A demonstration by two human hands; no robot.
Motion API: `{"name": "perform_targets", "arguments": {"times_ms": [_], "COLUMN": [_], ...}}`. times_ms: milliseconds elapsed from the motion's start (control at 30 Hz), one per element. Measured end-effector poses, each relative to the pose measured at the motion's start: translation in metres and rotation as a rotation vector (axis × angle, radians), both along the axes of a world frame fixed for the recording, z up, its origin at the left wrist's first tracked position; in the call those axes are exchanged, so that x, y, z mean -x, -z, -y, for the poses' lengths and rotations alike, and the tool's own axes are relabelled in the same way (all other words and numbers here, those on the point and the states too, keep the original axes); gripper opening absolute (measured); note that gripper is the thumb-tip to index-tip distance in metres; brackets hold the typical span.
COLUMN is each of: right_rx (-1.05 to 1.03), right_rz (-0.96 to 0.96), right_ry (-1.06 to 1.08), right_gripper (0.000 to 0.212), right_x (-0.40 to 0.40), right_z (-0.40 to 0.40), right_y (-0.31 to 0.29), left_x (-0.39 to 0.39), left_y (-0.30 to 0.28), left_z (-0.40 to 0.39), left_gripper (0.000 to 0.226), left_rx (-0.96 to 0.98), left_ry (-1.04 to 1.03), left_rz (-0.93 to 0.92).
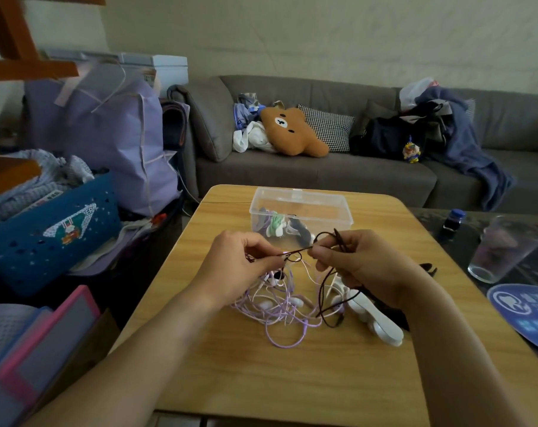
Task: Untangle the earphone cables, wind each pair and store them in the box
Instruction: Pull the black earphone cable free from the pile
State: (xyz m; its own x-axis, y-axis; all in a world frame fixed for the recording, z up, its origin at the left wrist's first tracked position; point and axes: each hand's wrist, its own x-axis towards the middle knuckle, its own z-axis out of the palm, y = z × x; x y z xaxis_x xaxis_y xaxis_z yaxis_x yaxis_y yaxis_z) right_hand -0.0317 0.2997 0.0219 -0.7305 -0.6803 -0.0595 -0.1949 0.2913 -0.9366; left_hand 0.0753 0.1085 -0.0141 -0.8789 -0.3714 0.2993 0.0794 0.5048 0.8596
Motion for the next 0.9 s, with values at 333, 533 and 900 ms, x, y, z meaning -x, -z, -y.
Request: {"name": "perform_targets", "arguments": {"times_ms": [333,533,900], "right_rx": [0.098,0.32,0.476], "right_rz": [-0.004,0.01,0.017], "right_ry": [0.136,0.195,0.497], "right_gripper": [0.024,0.021,0.019], "right_x": [-0.002,-0.01,-0.004], "right_z": [0.019,0.024,0.022], "right_y": [0.008,0.003,0.009], "left_x": [0.006,0.006,0.004], "left_y": [0.005,0.004,0.005], "left_z": [0.0,0.002,0.005], "left_gripper": [0.03,0.027,0.017], "left_rx": [0.066,0.034,0.232], "left_ry": [-0.169,-0.233,-0.178], "left_rz": [-0.088,-0.096,0.04]}}
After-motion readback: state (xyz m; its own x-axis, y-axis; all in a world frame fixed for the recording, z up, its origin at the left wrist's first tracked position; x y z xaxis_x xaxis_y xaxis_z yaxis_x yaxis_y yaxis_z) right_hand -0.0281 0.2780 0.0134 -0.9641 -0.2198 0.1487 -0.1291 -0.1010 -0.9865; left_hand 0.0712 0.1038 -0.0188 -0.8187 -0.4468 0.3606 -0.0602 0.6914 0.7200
